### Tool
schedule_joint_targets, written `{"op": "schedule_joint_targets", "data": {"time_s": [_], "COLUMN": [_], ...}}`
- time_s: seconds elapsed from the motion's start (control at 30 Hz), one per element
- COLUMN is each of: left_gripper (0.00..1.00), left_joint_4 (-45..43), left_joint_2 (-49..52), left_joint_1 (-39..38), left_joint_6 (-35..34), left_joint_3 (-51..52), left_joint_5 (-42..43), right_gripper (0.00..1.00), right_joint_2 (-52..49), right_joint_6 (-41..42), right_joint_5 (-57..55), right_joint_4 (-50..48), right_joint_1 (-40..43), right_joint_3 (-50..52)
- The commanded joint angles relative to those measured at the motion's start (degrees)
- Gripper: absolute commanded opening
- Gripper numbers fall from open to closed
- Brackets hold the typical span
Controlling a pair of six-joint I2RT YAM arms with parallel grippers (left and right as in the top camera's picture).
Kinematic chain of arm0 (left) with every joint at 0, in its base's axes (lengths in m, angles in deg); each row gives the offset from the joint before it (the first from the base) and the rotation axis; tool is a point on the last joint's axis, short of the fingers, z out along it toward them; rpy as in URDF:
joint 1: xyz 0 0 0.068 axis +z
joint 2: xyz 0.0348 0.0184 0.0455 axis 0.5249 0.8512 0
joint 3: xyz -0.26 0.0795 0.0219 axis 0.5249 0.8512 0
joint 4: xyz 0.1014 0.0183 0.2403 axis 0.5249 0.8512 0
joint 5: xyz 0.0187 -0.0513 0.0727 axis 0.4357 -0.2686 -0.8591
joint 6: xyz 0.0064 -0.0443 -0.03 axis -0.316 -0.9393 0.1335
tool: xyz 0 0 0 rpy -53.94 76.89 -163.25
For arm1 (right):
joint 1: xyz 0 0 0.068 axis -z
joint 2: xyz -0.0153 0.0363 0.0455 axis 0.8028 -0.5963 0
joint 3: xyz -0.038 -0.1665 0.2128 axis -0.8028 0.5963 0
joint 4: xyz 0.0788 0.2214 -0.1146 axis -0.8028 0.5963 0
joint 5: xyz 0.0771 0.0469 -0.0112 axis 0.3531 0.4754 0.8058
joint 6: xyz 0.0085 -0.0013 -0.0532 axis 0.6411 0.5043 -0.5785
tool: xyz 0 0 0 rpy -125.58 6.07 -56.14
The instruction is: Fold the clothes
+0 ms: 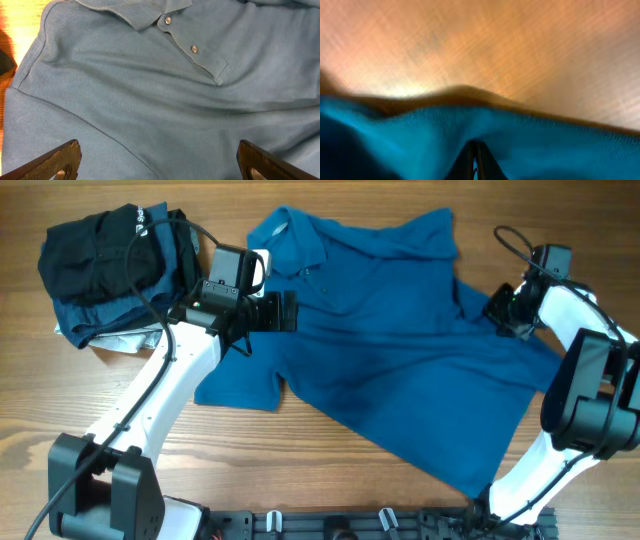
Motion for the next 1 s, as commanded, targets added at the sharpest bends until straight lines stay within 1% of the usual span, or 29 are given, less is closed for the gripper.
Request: {"op": "schedule_joint_targets", "data": {"time_s": [0.0,0.07,0.2,0.27,0.4,0.43,0.5,0.57,0.6,0.67,0.7,0.73,0.83,0.9,0.97], "left_gripper": [1.00,1.00,1.00,1.00,1.00,1.00,1.00,1.00,1.00,1.00,1.00,1.00,1.00,1.00,1.00], "left_joint_4": [-0.1,-0.1,-0.1,-0.1,-0.1,-0.1,-0.1,-0.1,-0.1,-0.1,-0.1,-0.1,-0.1,-0.1,-0.1], "left_joint_2": [0.5,0.5,0.5,0.5,0.5,0.5,0.5,0.5,0.5,0.5,0.5,0.5,0.5,0.5,0.5], "left_joint_1": [0.0,0.0,0.0,0.0,0.0,0.0,0.0,0.0,0.0,0.0,0.0,0.0,0.0,0.0,0.0], "left_joint_6": [0.1,0.1,0.1,0.1,0.1,0.1,0.1,0.1,0.1,0.1,0.1,0.1,0.1,0.1,0.1], "left_joint_3": [0.4,0.4,0.4,0.4,0.4,0.4,0.4,0.4,0.4,0.4,0.4,0.4,0.4,0.4,0.4], "left_joint_5": [0.7,0.7,0.7,0.7,0.7,0.7,0.7,0.7,0.7,0.7,0.7,0.7,0.7,0.7,0.7], "right_gripper": [0.04,0.04,0.04,0.04,0.04,0.04,0.04,0.04,0.04,0.05,0.06,0.06,0.04,0.04,0.04], "right_joint_2": [-7.5,-8.3,-9.7,-11.1,-14.1,-14.1,-12.7,-9.8,-7.9,-4.4,-2.6,-0.9,2.2,2.3,0.9], "right_joint_6": [1.1,0.0,0.1,0.0,-0.4,-1.8,-4.0,-7.5,-9.2,-12.0,-12.0,-11.3,-4.6,-2.9,-2.8], "right_joint_5": [-4.0,-5.0,-8.8,-9.0,-9.6,-9.9,-10.2,-10.3,-10.3,-10.3,-10.8,-11.3,-12.6,-12.7,-12.6], "right_joint_4": [-5.4,-11.6,-23.0,-28.8,-36.9,-38.6,-38.4,-34.7,-31.4,-22.6,-17.4,-10.5,4.8,11.6,15.7], "right_joint_1": [0.0,0.0,0.0,0.0,0.0,0.0,0.3,0.5,0.7,1.0,1.1,1.3,2.6,4.1,6.4], "right_joint_3": [0.2,-0.1,-0.1,-0.1,-0.1,-0.2,-2.3,-6.6,-9.2,-14.1,-16.4,-18.3,-20.3,-20.3,-20.2]}}
